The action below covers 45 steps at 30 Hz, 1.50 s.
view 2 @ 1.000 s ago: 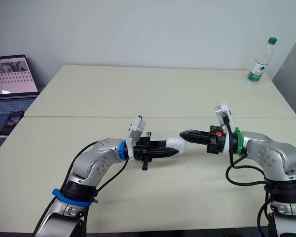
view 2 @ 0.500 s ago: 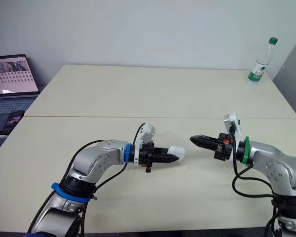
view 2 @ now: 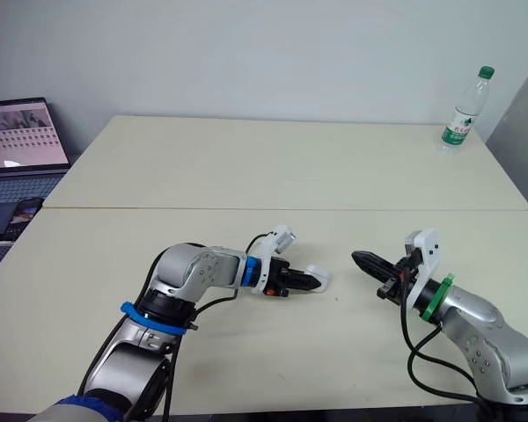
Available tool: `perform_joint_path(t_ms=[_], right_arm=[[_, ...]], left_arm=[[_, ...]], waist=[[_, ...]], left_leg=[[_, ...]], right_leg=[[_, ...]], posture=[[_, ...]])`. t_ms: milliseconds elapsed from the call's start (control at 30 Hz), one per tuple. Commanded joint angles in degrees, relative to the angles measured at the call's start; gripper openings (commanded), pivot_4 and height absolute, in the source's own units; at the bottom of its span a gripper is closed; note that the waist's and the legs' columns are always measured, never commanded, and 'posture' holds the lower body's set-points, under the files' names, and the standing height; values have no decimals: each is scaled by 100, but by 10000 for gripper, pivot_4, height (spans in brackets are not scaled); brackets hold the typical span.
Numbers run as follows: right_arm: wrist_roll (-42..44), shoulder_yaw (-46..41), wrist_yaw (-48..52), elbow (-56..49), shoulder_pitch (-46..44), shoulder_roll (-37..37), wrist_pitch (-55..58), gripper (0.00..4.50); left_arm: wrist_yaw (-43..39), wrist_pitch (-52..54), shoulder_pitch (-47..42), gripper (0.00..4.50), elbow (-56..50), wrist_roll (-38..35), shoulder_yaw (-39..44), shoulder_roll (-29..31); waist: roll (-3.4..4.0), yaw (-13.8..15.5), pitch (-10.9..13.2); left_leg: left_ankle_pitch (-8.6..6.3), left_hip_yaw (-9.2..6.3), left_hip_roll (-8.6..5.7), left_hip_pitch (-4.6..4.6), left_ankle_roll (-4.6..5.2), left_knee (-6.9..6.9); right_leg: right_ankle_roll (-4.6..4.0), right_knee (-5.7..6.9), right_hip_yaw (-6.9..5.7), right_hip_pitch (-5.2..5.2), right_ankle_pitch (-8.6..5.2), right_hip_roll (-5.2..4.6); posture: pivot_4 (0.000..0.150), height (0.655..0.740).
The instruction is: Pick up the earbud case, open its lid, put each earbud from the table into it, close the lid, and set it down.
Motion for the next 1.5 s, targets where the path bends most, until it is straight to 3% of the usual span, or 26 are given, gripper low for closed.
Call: perform_joint_path(t_ms=[33, 367, 600, 933, 1067, 1200, 1500], right_arm=[[-316, 8, 89, -436, 386, -113, -473, 250], [-590, -225, 242, -263, 1069, -365, -814, 0], [-983, -317, 729, 309, 1335, -733, -1327, 0], [-1755, -241, 1296, 1344, 1398, -979, -2544, 0], [-1710, -292, 1427, 1456, 1400, -996, -2682, 0], [-1580, -382, 1596, 1502, 1480, -1070, -2557, 8809], [-1608, -454, 1509, 1509, 1487, -964, -2552, 42211]], left_arm=[[92, -103, -78, 11396, 31, 102, 18, -28], [-706, -2591, 712, 44425, -896, 660, -36, 719], [-881, -3292, 1775, 44754, -2047, 349, 810, 1341], [-707, -5757, 3560, 44754, -2312, 1481, 872, 1625], [-501, -5830, 3790, 44754, -2231, 1504, 954, 1485], [-483, -5849, 3856, 45000, -2233, 1444, 992, 1492], [-599, -5925, 3926, 45000, -2236, 1448, 951, 1595]], waist=[[0, 2, 0], [2, -8, -1], [2, -2, -1], [3, 4, -2], [3, 5, -2], [4, 5, -2], [4, 5, -3]], left_leg=[[0, 1, -2, 0, 0, 0], [0, 8, 6, 9, 0, -2], [0, 13, 2, 8, 0, 0], [0, 16, 3, 17, 0, 1], [0, 15, 5, 19, 0, 1], [1, 15, 7, 20, 0, 1], [1, 18, 7, 21, 0, 1]], right_leg=[[0, -1, 0, 0, 0, -1], [-19, 1, 8, 0, 9, 2], [-25, -3, 8, 4, 13, -8], [-8, -3, 11, 10, 2, -10], [-8, -2, 12, 11, 2, -11], [-6, 0, 11, 11, 2, -10], [-8, 0, 9, 11, 2, -9]], posture=[[1500, 7362], [1500, 7362], [1500, 7362], [1500, 7362], [1500, 7362], [1500, 7362], [1500, 7362]])
